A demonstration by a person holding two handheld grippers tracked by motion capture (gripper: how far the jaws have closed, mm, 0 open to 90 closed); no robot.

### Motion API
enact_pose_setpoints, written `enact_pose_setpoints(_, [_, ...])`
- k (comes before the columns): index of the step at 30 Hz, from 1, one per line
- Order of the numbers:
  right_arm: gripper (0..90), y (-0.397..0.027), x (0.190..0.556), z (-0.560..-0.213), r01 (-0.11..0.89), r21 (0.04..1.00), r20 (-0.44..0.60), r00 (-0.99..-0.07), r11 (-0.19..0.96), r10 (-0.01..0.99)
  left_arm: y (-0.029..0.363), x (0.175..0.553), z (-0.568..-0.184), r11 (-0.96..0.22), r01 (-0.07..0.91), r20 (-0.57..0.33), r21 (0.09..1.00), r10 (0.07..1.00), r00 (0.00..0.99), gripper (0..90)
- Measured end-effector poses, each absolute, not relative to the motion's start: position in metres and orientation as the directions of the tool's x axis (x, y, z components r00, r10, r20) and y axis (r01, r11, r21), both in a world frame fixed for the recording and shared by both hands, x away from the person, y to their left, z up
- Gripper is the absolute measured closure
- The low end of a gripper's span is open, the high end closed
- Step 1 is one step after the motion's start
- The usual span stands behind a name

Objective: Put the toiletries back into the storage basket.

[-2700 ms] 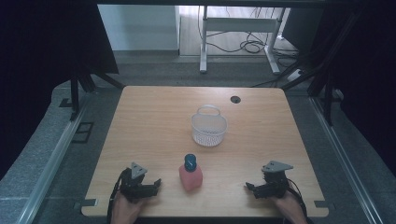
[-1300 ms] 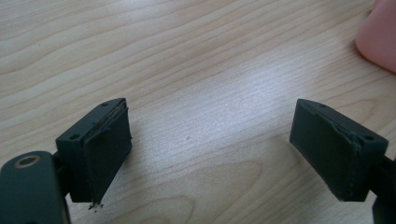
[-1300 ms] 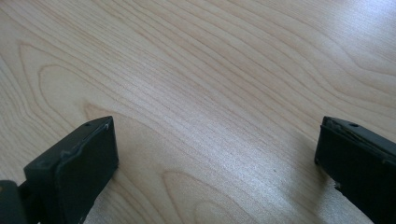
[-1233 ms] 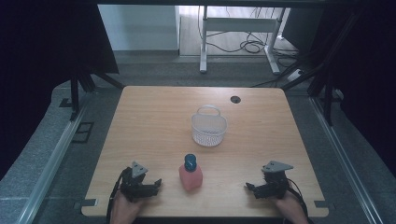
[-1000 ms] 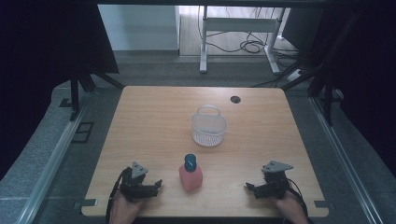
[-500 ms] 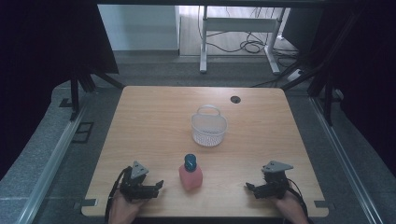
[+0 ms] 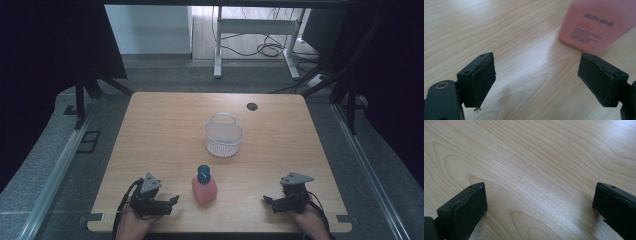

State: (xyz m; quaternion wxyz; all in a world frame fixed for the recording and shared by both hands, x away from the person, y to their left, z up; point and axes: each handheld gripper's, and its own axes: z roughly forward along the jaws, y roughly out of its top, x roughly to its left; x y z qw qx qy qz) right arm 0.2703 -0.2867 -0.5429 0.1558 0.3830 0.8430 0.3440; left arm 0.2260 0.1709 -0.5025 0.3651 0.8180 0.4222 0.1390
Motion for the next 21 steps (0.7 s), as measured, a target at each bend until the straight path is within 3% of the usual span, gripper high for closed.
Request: enact_pose_setpoints(21, [0.0,-0.287,0.27,-0.543,0.539,0.699,0.001,-0.658,0.47,0.753,0.137,0.232,-0.465,-0.42,0.519,-0.095,0.745,0.703,0.705,18.9])
